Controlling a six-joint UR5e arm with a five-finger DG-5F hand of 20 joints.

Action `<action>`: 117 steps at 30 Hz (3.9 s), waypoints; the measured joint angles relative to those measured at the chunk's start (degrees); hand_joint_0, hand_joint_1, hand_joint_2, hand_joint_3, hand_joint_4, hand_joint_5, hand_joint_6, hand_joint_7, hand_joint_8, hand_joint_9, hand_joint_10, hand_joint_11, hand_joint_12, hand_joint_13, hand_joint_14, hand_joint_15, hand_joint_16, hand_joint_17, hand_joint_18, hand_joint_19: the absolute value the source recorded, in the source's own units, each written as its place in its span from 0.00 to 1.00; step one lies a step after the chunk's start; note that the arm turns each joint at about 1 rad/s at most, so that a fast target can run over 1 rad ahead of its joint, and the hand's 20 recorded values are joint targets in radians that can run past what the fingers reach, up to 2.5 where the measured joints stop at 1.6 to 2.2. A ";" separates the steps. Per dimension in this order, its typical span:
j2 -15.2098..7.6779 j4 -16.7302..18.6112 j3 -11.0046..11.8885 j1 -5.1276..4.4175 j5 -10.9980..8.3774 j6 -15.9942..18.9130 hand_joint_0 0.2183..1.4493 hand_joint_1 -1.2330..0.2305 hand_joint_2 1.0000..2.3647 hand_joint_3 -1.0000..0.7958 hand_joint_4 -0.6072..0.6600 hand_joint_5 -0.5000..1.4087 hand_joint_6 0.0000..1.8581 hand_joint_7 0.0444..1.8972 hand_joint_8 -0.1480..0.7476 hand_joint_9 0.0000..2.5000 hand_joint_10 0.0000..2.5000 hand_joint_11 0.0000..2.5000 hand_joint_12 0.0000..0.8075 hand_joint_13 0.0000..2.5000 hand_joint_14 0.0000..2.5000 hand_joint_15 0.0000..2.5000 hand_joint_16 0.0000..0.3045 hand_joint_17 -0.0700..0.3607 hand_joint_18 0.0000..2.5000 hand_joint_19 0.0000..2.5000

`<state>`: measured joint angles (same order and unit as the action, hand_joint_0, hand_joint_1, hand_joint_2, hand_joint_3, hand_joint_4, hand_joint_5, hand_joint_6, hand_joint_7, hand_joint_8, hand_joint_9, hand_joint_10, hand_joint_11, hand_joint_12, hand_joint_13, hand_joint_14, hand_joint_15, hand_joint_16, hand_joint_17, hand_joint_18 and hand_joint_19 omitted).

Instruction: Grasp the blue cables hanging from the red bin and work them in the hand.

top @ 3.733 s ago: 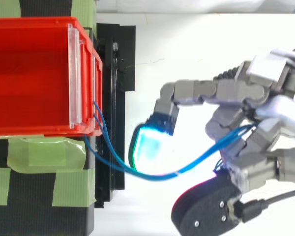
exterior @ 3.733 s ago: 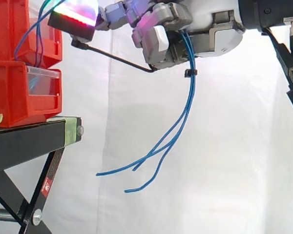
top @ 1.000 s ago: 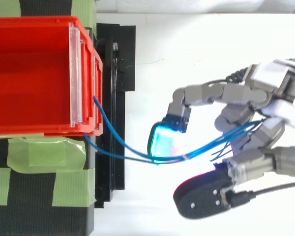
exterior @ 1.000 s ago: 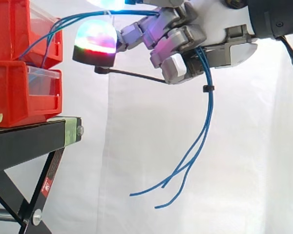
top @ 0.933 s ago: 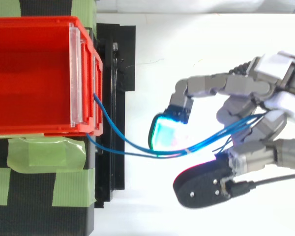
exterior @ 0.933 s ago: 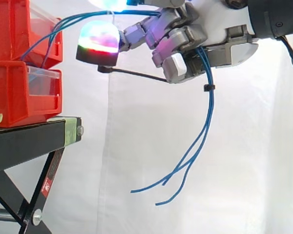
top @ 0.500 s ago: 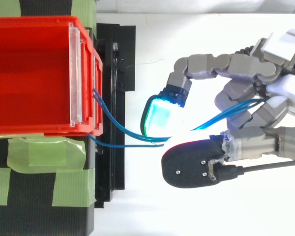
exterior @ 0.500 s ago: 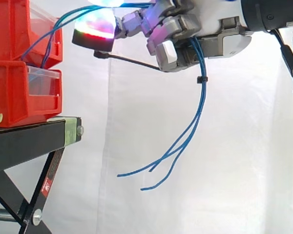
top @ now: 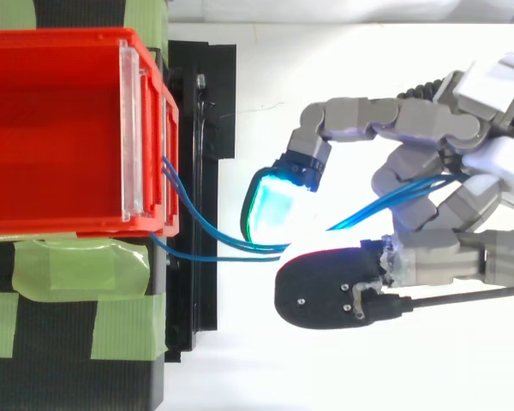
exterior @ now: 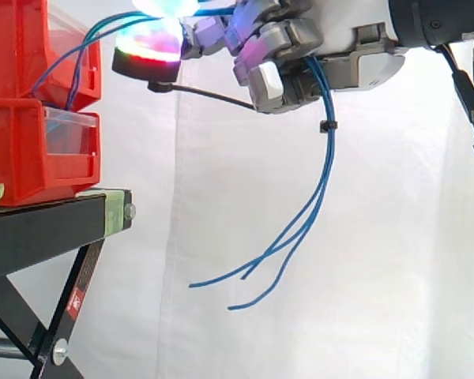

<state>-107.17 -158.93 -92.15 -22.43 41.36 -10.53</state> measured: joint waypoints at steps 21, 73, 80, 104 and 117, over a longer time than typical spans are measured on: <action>0.02 -0.03 -0.03 -0.42 0.38 -2.91 0.54 0.41 0.35 0.69 0.76 0.42 0.09 0.66 0.76 0.71 1.00 1.00 0.88 0.81 1.00 0.79 0.78 0.58 1.00 0.26; -0.02 -0.95 -0.02 -1.12 0.66 -0.64 0.43 0.47 0.64 0.70 0.78 0.43 0.00 0.69 0.76 0.71 1.00 1.00 0.88 0.81 1.00 0.79 0.78 0.58 1.00 0.26; 0.00 -0.96 -0.02 -1.11 0.66 -0.63 0.49 0.48 0.73 0.76 0.74 0.41 0.03 0.69 0.76 0.71 1.00 1.00 0.88 0.81 1.00 0.79 0.78 0.58 1.00 0.26; -0.01 0.10 0.01 -1.04 0.66 0.23 0.52 0.37 0.01 0.18 0.74 0.41 0.24 0.66 0.76 0.71 1.00 1.00 0.88 0.81 1.00 0.79 0.78 0.58 1.00 0.26; -0.01 -0.01 -0.02 -1.11 0.61 0.24 0.56 0.37 0.01 0.25 0.73 0.42 0.21 0.66 0.76 0.71 1.00 1.00 0.88 0.81 1.00 0.79 0.78 0.58 1.00 0.26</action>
<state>-107.19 -158.93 -92.17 -23.54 41.97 -10.28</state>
